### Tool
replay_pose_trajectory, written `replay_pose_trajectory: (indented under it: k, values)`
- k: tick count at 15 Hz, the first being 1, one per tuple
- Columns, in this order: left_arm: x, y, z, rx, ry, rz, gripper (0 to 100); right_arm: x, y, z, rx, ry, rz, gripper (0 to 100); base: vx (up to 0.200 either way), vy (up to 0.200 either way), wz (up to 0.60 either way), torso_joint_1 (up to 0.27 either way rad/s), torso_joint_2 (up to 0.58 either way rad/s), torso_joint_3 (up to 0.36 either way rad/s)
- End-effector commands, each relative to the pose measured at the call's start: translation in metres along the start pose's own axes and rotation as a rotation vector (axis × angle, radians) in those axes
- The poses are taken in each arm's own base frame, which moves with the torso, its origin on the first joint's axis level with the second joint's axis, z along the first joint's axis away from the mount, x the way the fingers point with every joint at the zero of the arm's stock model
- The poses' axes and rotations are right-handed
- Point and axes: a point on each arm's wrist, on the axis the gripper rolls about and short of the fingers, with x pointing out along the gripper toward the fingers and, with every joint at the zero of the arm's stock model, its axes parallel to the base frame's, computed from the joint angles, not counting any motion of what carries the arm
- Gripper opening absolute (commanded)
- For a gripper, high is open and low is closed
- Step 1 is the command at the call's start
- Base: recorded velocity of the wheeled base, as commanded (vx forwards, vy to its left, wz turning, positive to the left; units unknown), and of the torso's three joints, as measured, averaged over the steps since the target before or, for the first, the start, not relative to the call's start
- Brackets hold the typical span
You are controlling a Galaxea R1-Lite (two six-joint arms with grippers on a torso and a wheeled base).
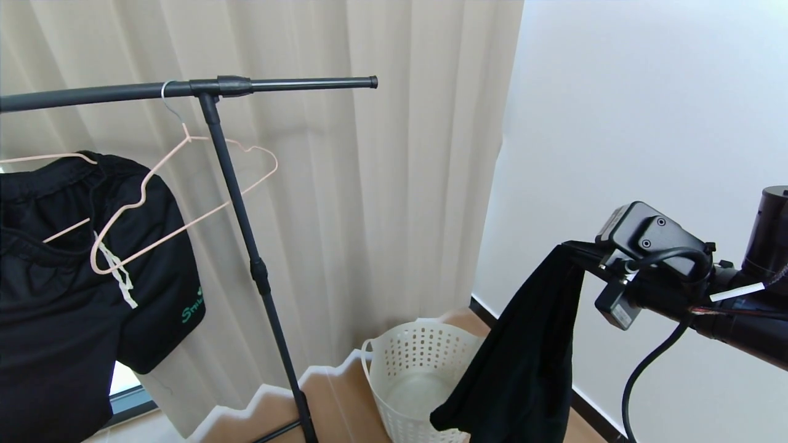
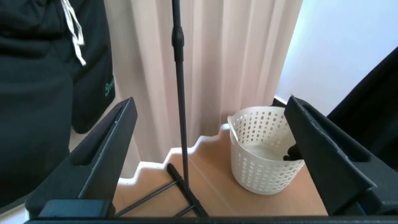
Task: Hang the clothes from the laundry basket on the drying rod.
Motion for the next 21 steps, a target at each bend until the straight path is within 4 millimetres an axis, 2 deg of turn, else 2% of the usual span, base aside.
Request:
replay_pose_trajectory:
  k: [1,13,21]
  values:
    - [0.0,0.0,0.0,0.001,0.0,0.0,100,0.0006,0.0006,-0.0006,-0.001,0.002,0.002,0,0.0,0.0,0.0,0.198,-0.51,-0.29]
    - [0.0,0.0,-0.0002,-0.001,0.001,0.0,100,-0.0018,-0.0005,-0.0005,-0.001,0.0,-0.004,0,0.0,0.0,0.0,0.228,-0.55,-0.361]
    - [0.0,0.0,0.0,-0.002,0.0,0.002,100,-0.0032,0.0004,-0.0022,-0.001,0.004,-0.002,0,0.0,0.0,0.0,0.168,-0.37,-0.217]
